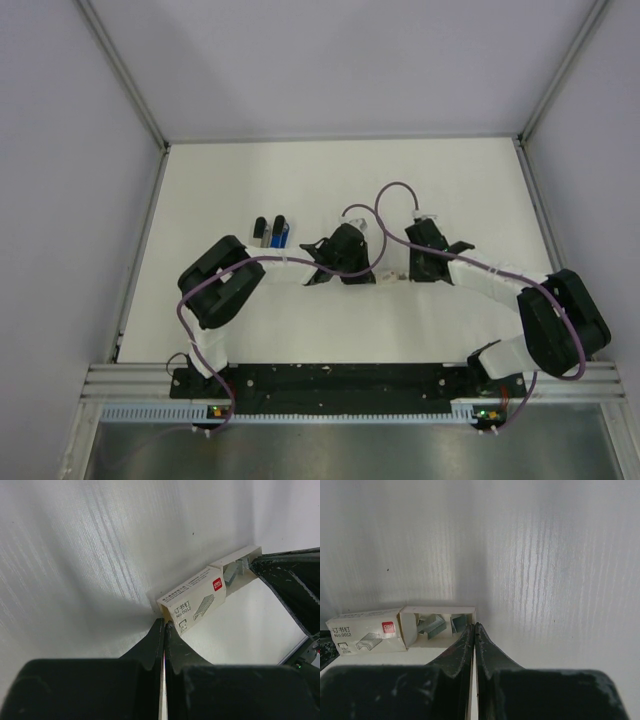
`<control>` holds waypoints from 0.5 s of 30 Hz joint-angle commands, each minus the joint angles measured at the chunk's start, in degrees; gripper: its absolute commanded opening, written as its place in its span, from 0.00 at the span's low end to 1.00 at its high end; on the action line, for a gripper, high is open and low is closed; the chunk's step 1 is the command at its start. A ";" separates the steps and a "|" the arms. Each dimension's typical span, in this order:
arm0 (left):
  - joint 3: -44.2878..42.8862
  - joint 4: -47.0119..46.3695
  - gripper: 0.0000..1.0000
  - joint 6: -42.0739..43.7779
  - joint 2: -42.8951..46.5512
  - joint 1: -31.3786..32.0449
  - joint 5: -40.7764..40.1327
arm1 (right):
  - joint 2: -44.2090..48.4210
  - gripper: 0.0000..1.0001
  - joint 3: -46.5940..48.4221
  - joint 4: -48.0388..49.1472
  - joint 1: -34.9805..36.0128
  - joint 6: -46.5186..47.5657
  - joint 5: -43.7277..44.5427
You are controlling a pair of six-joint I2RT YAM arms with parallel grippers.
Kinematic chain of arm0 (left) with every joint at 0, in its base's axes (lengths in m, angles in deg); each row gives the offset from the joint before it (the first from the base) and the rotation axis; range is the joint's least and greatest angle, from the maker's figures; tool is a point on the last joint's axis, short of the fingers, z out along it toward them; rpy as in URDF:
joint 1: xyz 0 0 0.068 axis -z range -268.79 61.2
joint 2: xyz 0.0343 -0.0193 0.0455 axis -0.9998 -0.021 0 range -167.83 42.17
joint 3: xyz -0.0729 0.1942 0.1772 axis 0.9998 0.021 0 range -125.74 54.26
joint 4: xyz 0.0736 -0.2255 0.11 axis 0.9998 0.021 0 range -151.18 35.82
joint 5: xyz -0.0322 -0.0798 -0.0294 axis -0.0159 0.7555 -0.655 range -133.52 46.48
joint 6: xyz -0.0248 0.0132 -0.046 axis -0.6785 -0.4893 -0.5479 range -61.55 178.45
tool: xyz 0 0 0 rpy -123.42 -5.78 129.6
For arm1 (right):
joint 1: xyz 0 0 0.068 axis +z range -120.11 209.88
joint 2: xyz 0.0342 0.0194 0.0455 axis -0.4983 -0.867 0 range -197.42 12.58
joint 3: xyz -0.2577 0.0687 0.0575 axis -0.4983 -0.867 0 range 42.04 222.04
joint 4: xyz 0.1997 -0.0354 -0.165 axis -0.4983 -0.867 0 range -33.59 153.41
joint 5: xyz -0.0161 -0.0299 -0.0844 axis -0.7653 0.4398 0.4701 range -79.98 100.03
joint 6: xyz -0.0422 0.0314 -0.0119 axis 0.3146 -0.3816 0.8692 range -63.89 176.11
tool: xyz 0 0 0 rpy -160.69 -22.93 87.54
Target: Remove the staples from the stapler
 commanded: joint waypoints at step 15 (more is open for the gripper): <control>-1.10 -0.67 0.00 2.17 -0.34 0.21 0.05 | 2.46 0.00 -1.64 -0.01 2.75 -1.45 1.09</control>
